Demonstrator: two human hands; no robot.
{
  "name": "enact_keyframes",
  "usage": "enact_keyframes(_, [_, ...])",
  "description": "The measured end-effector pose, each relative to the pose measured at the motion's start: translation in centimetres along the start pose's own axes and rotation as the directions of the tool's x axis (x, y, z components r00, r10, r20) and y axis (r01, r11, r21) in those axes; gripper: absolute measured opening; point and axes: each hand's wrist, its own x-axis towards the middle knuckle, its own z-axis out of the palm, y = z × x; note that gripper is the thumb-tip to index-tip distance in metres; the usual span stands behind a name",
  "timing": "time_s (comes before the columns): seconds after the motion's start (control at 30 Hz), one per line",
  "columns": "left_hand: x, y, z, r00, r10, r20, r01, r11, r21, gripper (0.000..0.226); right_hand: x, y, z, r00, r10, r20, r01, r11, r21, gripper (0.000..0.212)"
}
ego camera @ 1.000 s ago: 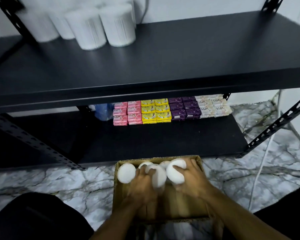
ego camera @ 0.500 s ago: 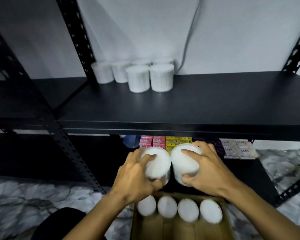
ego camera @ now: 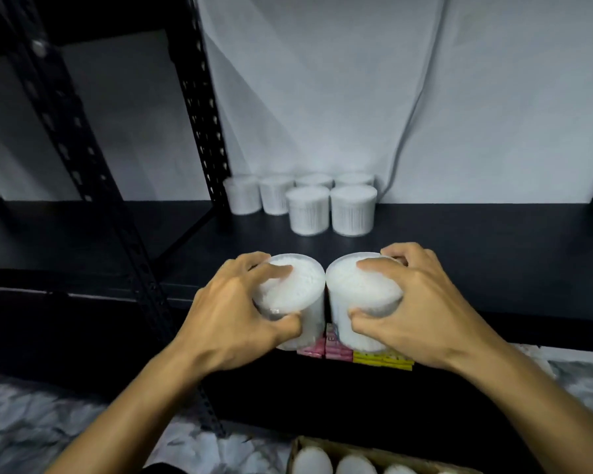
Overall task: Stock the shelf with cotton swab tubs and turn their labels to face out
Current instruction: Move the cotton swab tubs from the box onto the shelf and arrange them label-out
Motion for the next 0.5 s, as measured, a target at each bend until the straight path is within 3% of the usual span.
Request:
enact_keyframes(0.13, [1.4,-0.3,-1.7,1.0,-0.02,-0.002,0.02,1.0,0.021,0.074,2.1,-1.3,-0.4,0.999,-0.036,-0.014,0.036,0.999,-0.033,0.07])
enact_keyframes(0.5, [5.8,-3.2,-1.9,0.991,-0.13,0.014,0.13,0.991,0.035,0.064,8.4,-1.6,3.4,0.997,0.053,-0.05,-0.05,0.997,0.064,0.071])
